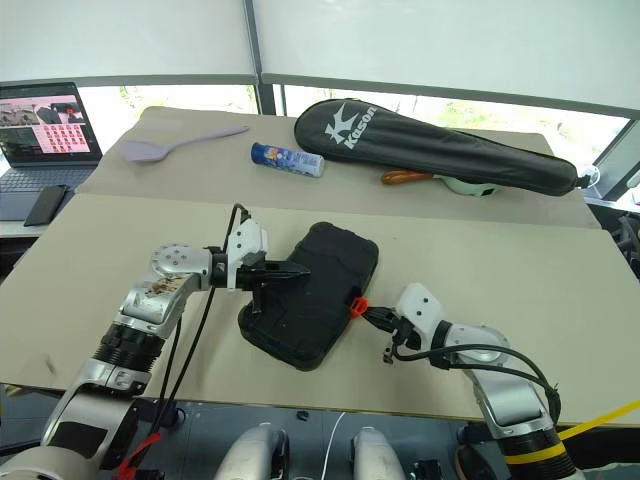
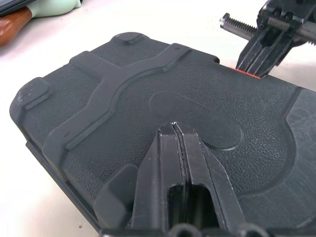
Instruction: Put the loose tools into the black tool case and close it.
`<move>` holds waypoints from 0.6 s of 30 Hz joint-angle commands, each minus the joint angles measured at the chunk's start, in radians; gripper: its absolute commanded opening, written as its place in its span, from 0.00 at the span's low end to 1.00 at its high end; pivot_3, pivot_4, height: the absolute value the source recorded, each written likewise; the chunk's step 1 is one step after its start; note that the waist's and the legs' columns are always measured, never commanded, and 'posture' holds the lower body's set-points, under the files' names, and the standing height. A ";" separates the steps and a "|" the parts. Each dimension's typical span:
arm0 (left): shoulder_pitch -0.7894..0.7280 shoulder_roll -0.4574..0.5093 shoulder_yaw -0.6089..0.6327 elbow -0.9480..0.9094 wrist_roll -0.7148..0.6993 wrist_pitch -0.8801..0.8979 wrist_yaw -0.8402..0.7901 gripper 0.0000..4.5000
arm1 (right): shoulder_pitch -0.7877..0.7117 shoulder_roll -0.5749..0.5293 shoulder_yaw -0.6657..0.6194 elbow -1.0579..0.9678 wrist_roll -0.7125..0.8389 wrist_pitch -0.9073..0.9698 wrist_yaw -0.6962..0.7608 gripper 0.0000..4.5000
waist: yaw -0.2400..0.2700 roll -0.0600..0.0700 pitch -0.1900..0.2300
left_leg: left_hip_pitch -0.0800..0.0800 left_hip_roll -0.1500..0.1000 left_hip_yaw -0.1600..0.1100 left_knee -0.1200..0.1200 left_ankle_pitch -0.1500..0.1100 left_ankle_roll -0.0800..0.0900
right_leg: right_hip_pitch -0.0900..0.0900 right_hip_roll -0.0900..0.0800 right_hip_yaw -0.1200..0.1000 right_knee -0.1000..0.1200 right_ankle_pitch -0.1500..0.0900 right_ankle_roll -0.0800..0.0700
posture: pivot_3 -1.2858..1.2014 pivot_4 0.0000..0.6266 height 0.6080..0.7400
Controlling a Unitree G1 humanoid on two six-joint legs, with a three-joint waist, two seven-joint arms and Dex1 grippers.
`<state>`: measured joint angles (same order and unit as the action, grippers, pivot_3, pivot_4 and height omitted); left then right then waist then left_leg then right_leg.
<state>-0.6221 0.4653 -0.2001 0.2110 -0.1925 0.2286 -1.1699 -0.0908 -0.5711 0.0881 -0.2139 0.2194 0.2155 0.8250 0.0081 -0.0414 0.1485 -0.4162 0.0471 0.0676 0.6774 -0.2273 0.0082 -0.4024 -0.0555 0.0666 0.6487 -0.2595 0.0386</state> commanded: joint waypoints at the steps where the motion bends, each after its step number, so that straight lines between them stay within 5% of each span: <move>1: 0.012 -0.020 -0.049 0.017 0.022 0.014 -0.004 0.00 | -0.025 0.013 -0.031 -0.093 0.054 -0.032 0.009 0.00 | 0.000 0.000 0.000 | 0.000 0.000 0.000 0.000 0.000 0.000 | 0.000 0.000 0.000 0.000 0.000 0.000 | 0.52 0.24 1.00; 18: 0.013 -0.070 -0.097 0.053 0.079 0.020 -0.004 0.00 | -0.026 0.018 0.010 -0.081 0.037 0.035 0.020 0.00 | 0.006 0.003 -0.003 | 0.012 -0.001 -0.001 0.000 0.000 0.000 | 0.014 -0.001 -0.002 -0.002 -0.001 0.001 | 0.52 0.24 1.00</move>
<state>-0.6330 0.4199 -0.2176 0.2332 -0.1441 0.2271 -1.1657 -0.1059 -0.5438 0.0846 -0.2866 0.2674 0.2481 0.8447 0.0138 -0.0384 0.1455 -0.4046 0.0457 0.0666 0.6772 -0.2276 0.0085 -0.3886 -0.0573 0.0651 0.6462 -0.2603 0.0393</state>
